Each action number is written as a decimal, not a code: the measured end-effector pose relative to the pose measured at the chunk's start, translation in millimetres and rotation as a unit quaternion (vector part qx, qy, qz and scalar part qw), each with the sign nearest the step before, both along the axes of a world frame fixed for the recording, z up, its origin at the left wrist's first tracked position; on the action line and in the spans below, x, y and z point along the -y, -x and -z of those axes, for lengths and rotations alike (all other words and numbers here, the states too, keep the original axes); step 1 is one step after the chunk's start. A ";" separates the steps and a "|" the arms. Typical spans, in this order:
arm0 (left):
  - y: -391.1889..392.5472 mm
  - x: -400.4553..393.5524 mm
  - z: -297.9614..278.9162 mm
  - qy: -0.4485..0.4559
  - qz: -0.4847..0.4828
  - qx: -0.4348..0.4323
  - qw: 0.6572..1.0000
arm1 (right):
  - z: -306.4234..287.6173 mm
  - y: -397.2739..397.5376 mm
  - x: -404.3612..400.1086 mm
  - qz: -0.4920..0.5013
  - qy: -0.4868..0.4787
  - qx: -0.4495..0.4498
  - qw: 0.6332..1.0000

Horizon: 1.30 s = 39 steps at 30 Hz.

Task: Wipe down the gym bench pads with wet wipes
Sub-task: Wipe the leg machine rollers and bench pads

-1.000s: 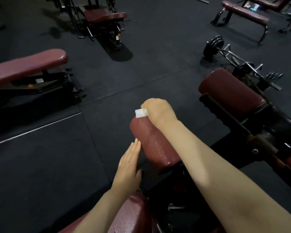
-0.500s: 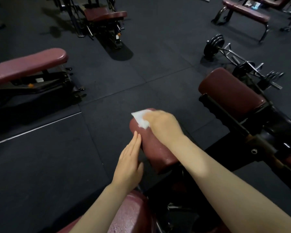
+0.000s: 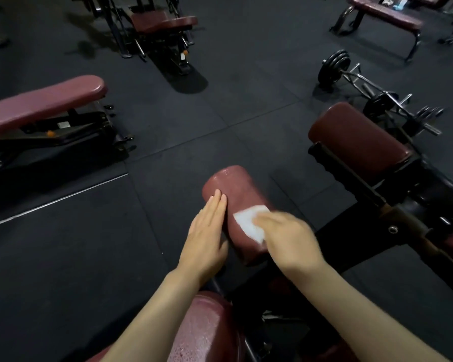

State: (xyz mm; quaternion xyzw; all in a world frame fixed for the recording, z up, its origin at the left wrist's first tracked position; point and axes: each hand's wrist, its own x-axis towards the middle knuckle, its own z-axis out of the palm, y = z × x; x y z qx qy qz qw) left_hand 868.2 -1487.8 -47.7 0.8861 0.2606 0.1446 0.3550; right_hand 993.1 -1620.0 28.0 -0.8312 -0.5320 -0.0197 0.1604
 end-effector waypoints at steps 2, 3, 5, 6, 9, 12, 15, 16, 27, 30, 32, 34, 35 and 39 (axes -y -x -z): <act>1.8 6.9 5.7 0.025 -0.020 0.007 0.999 | -2.5 -18.8 -52.2 -0.012 0.019 0.023 0.999; 3.8 9.6 8.7 0.047 -0.030 0.008 0.998 | -3.7 -28.8 -81.0 -0.015 0.030 0.027 0.999; 8.6 13.0 14.1 0.080 -0.044 -0.002 0.996 | -8.1 -35.4 -132.4 -0.030 0.114 0.035 0.992; 11.3 13.2 15.4 0.096 -0.047 -0.005 0.994 | -6.9 -35.6 -143.8 -0.037 0.151 0.040 0.987; 16.7 9.6 16.5 0.116 -0.042 -0.003 0.992 | -5.4 -25.8 -102.2 -0.045 0.136 0.004 0.990; 17.3 5.4 15.0 0.111 -0.028 -0.015 0.993 | 0.1 -7.9 4.9 -0.043 -0.033 -0.008 0.998; 18.4 0.8 12.0 0.097 -0.014 -0.027 0.995 | -2.7 -8.2 38.6 -0.011 -0.067 -0.025 0.997; 18.1 -1.2 10.1 0.092 -0.017 -0.030 0.995 | -3.2 -10.6 27.0 -0.014 -0.060 -0.016 0.998; 1.7 8.0 -15.0 -0.047 -0.011 -0.052 0.997 | -1.0 -50.2 -77.0 -0.020 0.073 0.013 0.997; 9.7 6.7 -8.8 0.025 -0.018 -0.050 0.998 | 8.8 -29.5 11.4 -0.001 -0.027 -0.046 0.999; 11.3 5.8 -2.0 0.092 -0.032 -0.047 0.994 | 9.5 -14.8 54.3 -0.005 -0.099 -0.066 0.993; 11.1 7.3 4.5 0.156 -0.049 -0.052 0.985 | 7.2 -8.1 60.8 -0.033 -0.133 -0.047 0.989; 10.6 9.1 7.5 0.188 -0.059 -0.063 0.978 | 3.6 -9.0 48.0 -0.060 -0.130 -0.028 0.989; 8.4 24.4 15.4 0.292 -0.091 -0.066 0.950 | -8.7 -32.2 -65.6 -0.116 -0.018 0.048 0.992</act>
